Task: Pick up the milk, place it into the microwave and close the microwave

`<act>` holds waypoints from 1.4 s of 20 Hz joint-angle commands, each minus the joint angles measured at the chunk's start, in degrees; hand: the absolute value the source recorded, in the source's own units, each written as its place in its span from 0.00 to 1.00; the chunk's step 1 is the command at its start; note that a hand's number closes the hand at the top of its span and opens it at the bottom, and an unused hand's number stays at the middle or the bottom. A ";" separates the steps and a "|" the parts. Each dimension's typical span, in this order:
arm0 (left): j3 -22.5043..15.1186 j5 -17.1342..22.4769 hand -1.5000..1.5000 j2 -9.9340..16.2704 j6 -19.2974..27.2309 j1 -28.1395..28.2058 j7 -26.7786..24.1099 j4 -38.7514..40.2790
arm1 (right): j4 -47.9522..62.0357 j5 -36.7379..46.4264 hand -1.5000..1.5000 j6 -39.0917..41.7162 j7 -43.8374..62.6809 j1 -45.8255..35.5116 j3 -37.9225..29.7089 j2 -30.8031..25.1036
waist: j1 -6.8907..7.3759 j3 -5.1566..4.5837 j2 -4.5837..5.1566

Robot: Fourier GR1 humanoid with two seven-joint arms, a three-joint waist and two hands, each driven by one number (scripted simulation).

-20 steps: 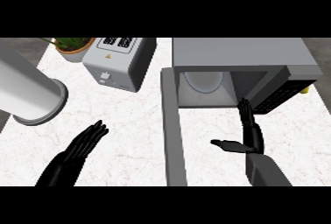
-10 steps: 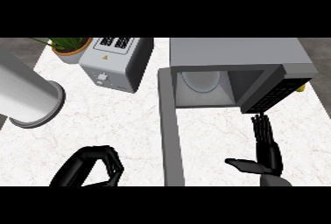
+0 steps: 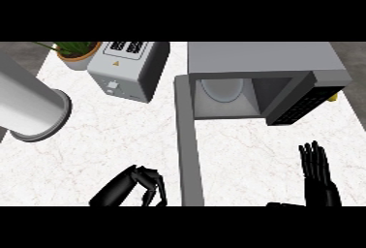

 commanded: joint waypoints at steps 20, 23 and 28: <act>-35.26 17.97 1.00 -7.64 35.79 -31.15 1.61 30.03 | -41.99 -12.96 0.00 8.89 19.53 18.79 1.54 -5.76 | -4.55 -0.15 1.16; -35.78 21.72 1.00 -7.64 39.47 -34.90 3.39 30.64 | -42.70 -13.41 0.00 9.44 20.98 18.12 2.30 -6.39 | -5.91 -0.16 1.52; -31.64 29.08 1.00 -7.64 44.60 -36.11 -1.39 29.65 | -44.49 -13.42 0.00 9.98 21.47 17.66 2.37 -7.40 | -8.35 -0.45 2.53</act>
